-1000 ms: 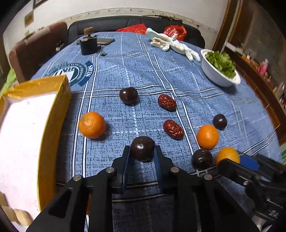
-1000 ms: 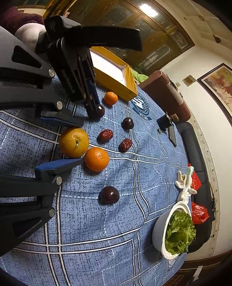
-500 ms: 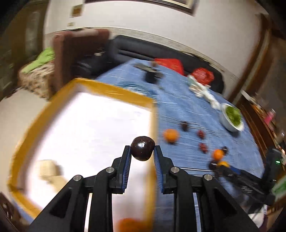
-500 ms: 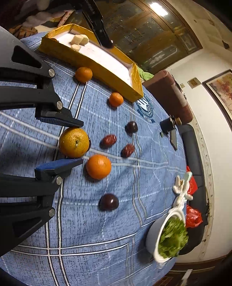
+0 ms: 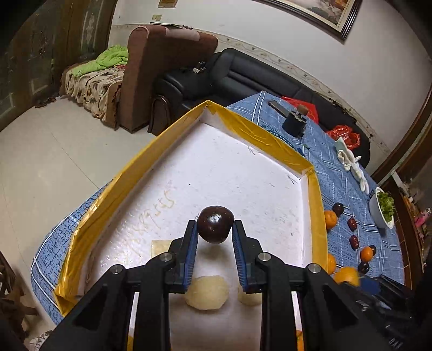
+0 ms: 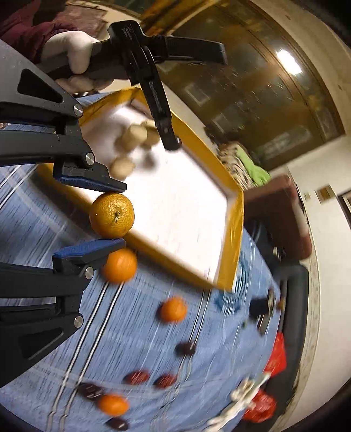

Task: Organize fruits
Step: 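Drop the plum and tangerine into the tray with both grippers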

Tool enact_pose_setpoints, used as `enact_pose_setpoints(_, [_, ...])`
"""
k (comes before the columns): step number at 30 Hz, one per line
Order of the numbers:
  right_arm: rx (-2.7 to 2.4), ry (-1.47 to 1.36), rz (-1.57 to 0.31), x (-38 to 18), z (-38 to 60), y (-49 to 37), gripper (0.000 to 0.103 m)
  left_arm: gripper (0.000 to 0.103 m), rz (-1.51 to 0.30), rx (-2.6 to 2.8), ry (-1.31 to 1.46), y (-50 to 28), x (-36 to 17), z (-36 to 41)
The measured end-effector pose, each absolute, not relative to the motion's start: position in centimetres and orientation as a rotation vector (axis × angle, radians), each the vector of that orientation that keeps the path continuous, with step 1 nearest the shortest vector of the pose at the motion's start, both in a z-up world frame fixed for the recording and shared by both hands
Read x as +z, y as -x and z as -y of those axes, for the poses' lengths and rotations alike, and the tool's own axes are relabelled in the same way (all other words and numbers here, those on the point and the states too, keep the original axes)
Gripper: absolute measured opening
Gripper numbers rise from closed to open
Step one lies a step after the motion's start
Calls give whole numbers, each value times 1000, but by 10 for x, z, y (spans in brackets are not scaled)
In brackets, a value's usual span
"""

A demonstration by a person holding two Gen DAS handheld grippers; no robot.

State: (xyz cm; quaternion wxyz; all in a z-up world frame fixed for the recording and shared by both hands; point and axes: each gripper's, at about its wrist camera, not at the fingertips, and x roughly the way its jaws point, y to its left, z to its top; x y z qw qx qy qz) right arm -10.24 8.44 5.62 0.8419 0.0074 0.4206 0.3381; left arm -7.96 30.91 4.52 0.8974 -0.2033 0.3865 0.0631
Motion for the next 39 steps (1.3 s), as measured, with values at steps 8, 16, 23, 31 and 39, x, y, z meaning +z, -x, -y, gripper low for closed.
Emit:
enact_pose_setpoints(8, [728, 65, -941, 37, -137, 95, 39, 25, -778, 152, 416, 89, 45, -319])
enact_pose_setpoints(16, [719, 87, -950, 29, -153, 93, 58, 55, -746, 173, 446, 102, 52, -328])
enact_pose_setpoints(23, [711, 70, -880, 50, -139, 102, 68, 71, -726, 163, 452, 110, 68, -320])
enact_pose_setpoints(31, [535, -37, -824, 68, -30, 96, 70, 77, -697, 119, 429, 113, 83, -295])
enact_pose_setpoints(39, [578, 92, -892, 30, -34, 90, 70, 77, -754, 30, 381, 101, 79, -253])
